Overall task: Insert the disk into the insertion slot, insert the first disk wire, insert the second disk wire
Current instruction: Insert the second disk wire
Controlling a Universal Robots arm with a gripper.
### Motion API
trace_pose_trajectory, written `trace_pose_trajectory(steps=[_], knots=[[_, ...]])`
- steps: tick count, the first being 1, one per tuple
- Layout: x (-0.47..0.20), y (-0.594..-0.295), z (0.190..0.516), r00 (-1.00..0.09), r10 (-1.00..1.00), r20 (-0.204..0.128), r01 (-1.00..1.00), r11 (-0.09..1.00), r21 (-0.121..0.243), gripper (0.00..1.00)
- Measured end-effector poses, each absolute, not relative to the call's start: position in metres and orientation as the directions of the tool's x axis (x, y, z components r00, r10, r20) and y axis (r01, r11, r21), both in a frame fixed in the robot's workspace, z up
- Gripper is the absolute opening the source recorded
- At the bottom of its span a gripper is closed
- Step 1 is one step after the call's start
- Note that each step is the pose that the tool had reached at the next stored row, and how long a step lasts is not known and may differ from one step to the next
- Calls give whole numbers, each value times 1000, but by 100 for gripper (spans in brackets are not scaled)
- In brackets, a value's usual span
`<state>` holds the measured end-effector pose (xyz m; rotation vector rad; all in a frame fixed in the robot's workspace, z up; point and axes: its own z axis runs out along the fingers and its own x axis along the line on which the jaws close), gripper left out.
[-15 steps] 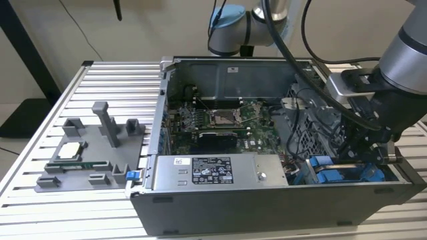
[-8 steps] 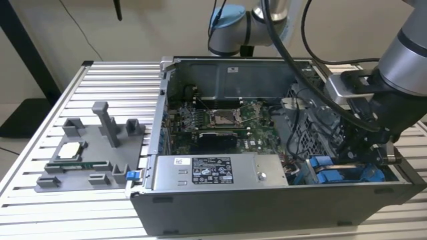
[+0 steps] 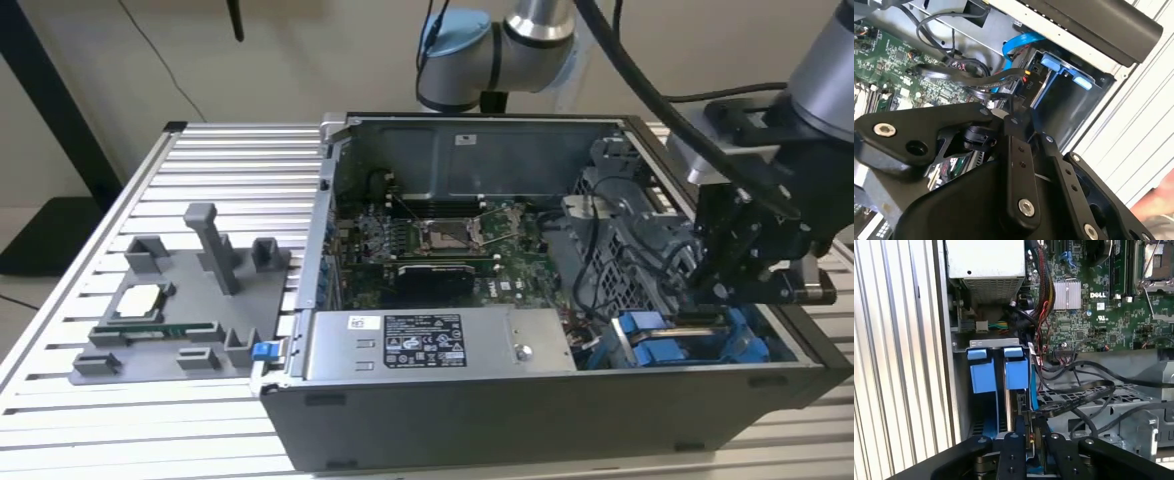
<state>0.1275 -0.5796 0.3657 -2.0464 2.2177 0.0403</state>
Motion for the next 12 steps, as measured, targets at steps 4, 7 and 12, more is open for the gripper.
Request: trace_pose_trajectory(steps=[4,7,12], knots=[[127,-580,377,-76,-991,-109,-994,84,-64,100],[127,-580,385,-76,-991,-109,-994,84,-64,100],[128,-580,392,-76,-991,-109,-994,83,-64,100]])
